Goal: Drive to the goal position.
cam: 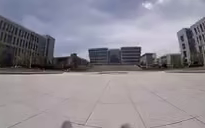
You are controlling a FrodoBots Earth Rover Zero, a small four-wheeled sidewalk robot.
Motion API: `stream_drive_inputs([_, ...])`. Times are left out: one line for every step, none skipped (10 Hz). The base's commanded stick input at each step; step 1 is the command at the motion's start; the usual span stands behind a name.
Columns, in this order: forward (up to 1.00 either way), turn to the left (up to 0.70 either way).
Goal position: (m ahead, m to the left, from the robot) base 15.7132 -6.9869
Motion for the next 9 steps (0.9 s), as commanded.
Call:
stream_drive_inputs([0.70, 0.03])
stream_drive_inputs([0.70, 0.03])
stream_drive_inputs([0.70, 0.03])
stream_drive_inputs([0.70, 0.03])
stream_drive_inputs([0.70, 0.03])
stream_drive_inputs([0.70, 0.03])
stream_drive_inputs([0.70, 0.03])
stream_drive_inputs([0.70, 0.03])
stream_drive_inputs([0.70, 0.03])
